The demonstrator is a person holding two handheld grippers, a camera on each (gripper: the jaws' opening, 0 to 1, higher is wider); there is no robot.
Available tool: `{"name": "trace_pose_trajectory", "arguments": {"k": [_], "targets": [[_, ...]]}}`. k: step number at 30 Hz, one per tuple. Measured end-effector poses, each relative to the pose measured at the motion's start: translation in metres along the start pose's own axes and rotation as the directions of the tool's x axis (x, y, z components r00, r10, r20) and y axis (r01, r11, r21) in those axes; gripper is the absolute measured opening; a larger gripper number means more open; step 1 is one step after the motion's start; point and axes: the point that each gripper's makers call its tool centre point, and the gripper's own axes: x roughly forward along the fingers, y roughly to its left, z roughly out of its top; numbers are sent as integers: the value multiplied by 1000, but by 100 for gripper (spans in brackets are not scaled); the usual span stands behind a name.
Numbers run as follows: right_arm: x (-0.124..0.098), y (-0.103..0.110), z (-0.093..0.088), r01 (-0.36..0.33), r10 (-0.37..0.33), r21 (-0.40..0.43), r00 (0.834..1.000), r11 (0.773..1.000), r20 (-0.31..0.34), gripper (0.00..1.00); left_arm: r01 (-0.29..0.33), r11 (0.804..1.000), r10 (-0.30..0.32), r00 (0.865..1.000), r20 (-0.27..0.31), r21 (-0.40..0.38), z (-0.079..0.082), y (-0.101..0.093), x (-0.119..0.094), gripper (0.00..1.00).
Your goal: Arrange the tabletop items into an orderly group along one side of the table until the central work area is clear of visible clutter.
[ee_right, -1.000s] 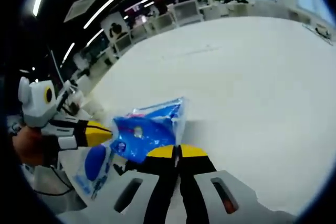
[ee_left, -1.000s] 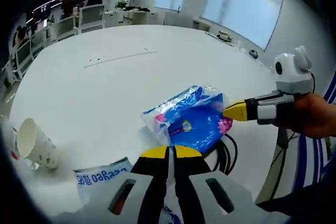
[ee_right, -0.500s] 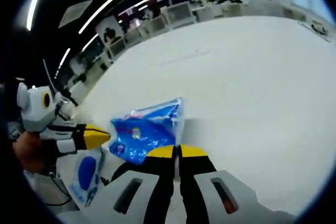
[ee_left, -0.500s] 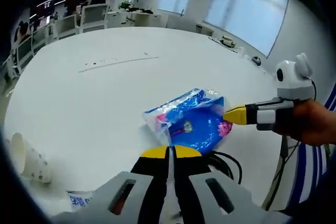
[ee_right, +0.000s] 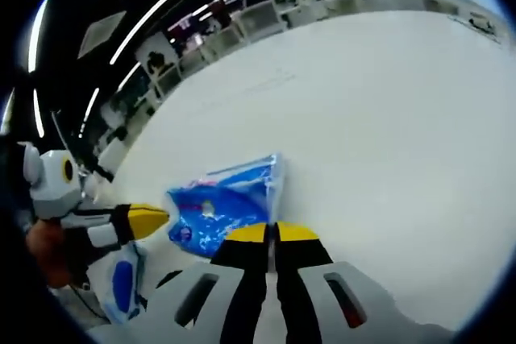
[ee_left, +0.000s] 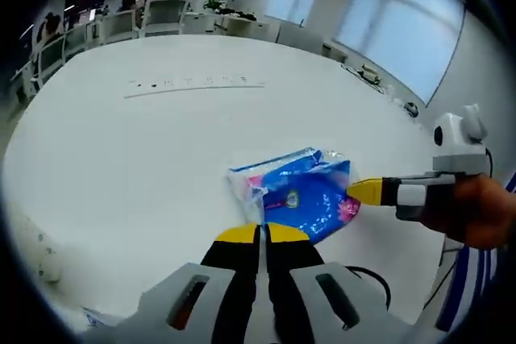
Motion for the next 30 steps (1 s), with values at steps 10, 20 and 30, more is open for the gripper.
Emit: {"name": "trace_pose_trajectory", "arguments": {"k": [10, 20, 30], "targets": [[-5, -2, 7, -9, 9, -4, 1000, 1000, 17, 4, -4, 1000, 3, 1000, -9, -25, -3, -4, 6, 0], [-18, -2, 7, -7, 7, -13, 1000, 1000, 24, 8, 2, 999, -2, 1000, 5, -47, -3, -3, -2, 6], [-29, 2, 2, 1, 0, -41, 1000, 999, 31, 10, -15, 994, 19, 999, 30, -108, -18, 8, -33, 8]]}}
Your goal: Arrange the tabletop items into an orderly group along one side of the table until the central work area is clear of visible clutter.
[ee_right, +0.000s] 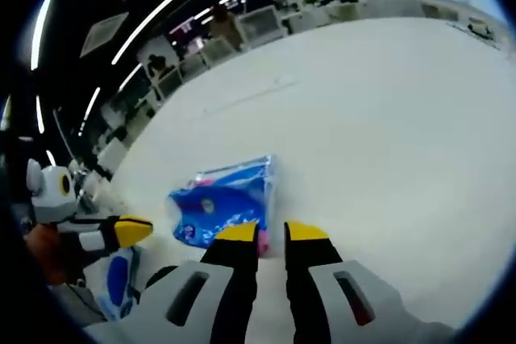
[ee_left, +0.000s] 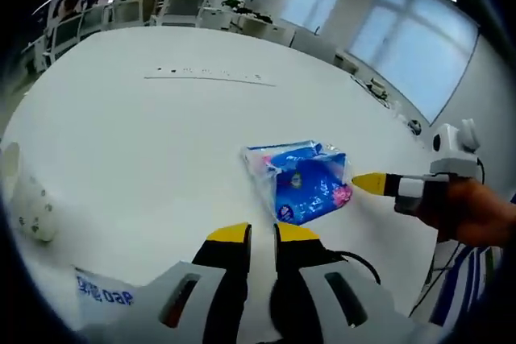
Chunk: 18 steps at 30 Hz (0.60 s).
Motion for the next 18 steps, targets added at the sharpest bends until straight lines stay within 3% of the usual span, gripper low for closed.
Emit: {"name": "trace_pose_trajectory", "arguments": {"k": [9, 18], "targets": [[-1, 14, -9, -16, 16, -36, 1000, 999, -10, 10, -16, 1000, 17, 999, 32, -21, -4, 14, -28, 8], [-2, 26, -26, -31, 30, -43, 999, 999, -31, 10, -50, 997, 53, 997, 54, -54, -20, 37, -58, 8]]}}
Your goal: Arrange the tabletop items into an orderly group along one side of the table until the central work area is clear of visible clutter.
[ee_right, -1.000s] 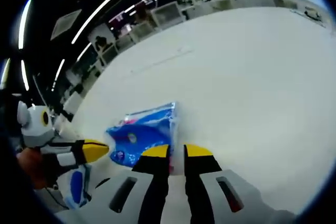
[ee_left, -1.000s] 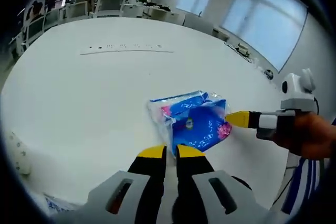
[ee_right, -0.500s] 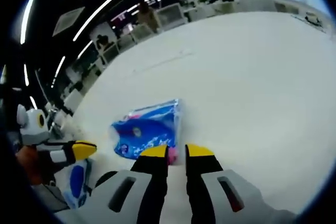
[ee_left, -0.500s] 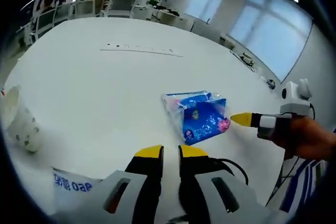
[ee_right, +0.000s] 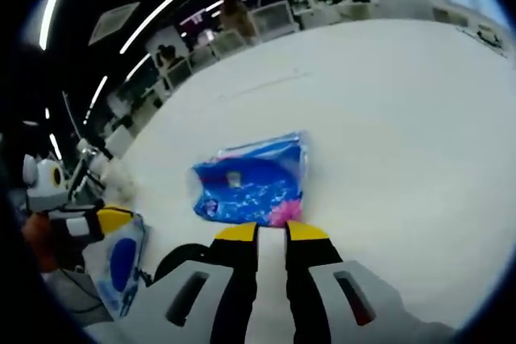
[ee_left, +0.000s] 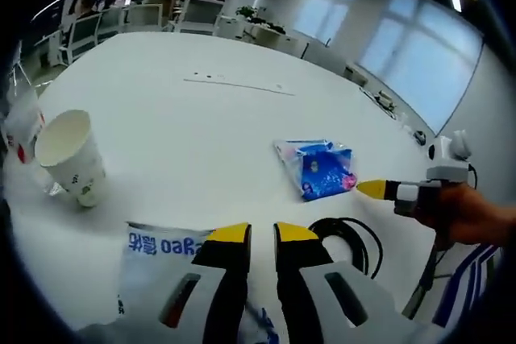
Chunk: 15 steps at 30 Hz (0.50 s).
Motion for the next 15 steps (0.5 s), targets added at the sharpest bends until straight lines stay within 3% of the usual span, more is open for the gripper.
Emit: {"name": "trace_pose_trajectory", "arguments": {"k": [15], "targets": [[1, 6, -4, -13, 13, -7, 1000, 1000, -5, 9, -39, 996, 41, 999, 28, -75, -14, 29, -29, 8]]}}
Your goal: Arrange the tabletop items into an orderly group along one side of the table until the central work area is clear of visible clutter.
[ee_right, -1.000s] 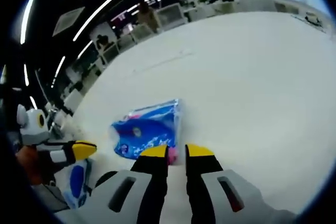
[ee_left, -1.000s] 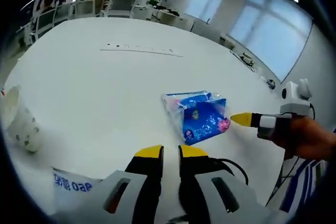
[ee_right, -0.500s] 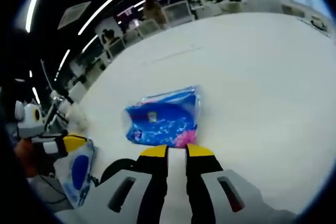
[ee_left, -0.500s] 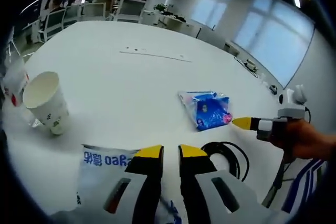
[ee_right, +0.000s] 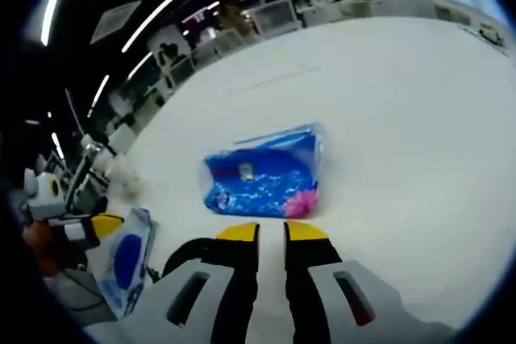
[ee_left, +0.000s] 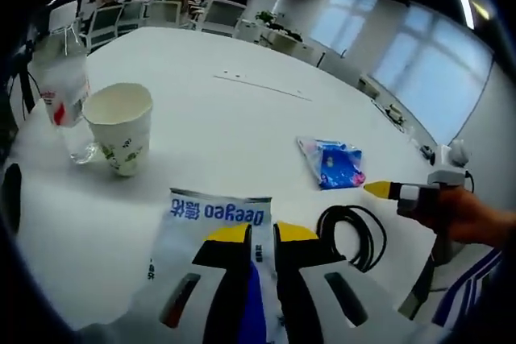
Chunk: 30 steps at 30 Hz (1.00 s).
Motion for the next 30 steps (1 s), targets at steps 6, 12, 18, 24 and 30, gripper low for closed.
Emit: {"name": "trace_pose_trajectory", "arguments": {"k": [6, 12, 18, 24, 30], "targets": [[-1, 8, -5, -9, 9, -18, 1000, 1000, -11, 9, -11, 1000, 11, 1000, -1, -26, -10, 4, -15, 7], [4, 24, -14, -52, 48, -84, 998, 995, -46, 9, -24, 999, 23, 1000, -17, -28, -25, 13, -27, 7], [5, 39, -26, -91, 80, -148, 993, 985, -81, 9, -37, 998, 36, 999, -18, -41, -31, 20, -39, 8], [5, 51, -32, -122, 105, -181, 989, 976, -103, 10, -60, 997, 60, 998, -2, -58, -36, 26, -57, 8], [1, 51, -29, -100, 70, -308, 992, 946, -107, 10, -83, 991, 83, 997, -3, -103, -49, 37, -77, 8]]}}
